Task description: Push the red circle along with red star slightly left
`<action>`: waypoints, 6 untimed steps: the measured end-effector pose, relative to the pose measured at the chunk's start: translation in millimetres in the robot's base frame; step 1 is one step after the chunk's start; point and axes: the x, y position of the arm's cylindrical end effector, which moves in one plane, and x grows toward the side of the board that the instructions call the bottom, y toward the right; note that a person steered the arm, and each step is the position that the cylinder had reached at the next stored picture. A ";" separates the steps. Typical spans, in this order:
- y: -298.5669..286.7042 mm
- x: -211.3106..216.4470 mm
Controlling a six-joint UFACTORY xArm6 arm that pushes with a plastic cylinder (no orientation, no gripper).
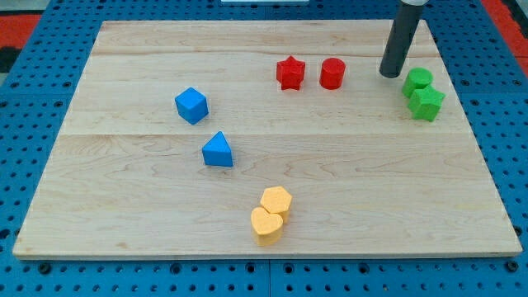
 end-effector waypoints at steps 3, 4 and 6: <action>-61.0 0.0; -90.9 -0.1; -124.0 -2.1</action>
